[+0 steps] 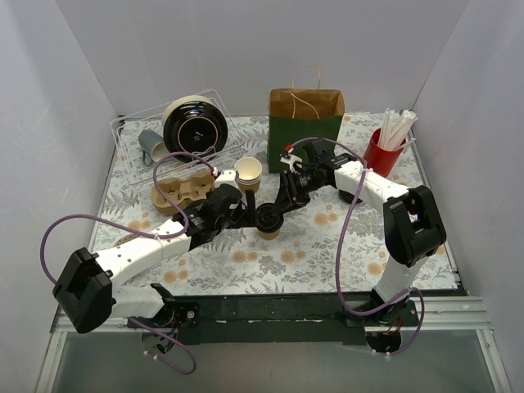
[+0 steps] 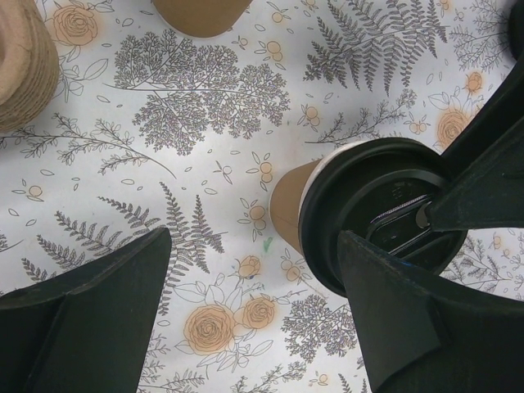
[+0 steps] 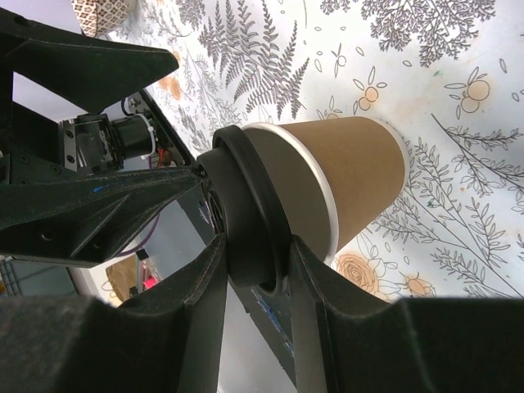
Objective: Pack the takeout coffee
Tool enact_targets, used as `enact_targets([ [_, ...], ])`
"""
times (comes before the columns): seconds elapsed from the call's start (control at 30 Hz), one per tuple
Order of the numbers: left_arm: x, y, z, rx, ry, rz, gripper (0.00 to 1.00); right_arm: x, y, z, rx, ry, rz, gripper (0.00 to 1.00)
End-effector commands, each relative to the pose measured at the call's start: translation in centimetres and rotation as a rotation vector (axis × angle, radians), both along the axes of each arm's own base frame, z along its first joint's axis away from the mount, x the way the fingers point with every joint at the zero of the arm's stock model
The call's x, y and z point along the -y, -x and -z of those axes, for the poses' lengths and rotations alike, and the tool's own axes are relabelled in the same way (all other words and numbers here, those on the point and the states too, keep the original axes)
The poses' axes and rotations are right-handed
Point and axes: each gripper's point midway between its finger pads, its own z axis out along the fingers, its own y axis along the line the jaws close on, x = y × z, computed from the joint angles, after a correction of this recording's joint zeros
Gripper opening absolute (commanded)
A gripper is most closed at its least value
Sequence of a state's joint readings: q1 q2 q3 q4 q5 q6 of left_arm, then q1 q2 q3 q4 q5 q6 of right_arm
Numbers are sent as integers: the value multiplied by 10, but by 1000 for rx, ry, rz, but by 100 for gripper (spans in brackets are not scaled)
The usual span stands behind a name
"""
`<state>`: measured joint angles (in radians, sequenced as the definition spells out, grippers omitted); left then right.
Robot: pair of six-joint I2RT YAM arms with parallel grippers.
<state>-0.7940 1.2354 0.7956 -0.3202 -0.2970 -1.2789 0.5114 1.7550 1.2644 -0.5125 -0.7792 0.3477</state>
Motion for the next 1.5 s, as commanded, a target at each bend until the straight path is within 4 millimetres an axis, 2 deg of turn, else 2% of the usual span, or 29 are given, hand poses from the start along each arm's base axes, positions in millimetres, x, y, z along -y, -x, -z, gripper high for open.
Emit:
enact_targets([
  [0.0,-9,0,11,-14,-58,-10,82,-8,0,-35,31,-80,-36,39],
  [0.1,-9,-1,12,-13,-63,-8,82,-6,-2,-35,37,-72,-28,49],
  [0.33,-9,-1,14,-15,-68,-8,82,-1,-7,-36,61,-42,-6,56],
  [0.73,3,-2,-2,12,-11,33,82,8,-13,-34,107,5,33,56],
  [1.03,9,-1,-7,17,22,54,82,12,-14,-33,116,10,40,56],
  [1.47,22,0,-18,37,88,98,84,27,-16,-31,170,80,67,58],
])
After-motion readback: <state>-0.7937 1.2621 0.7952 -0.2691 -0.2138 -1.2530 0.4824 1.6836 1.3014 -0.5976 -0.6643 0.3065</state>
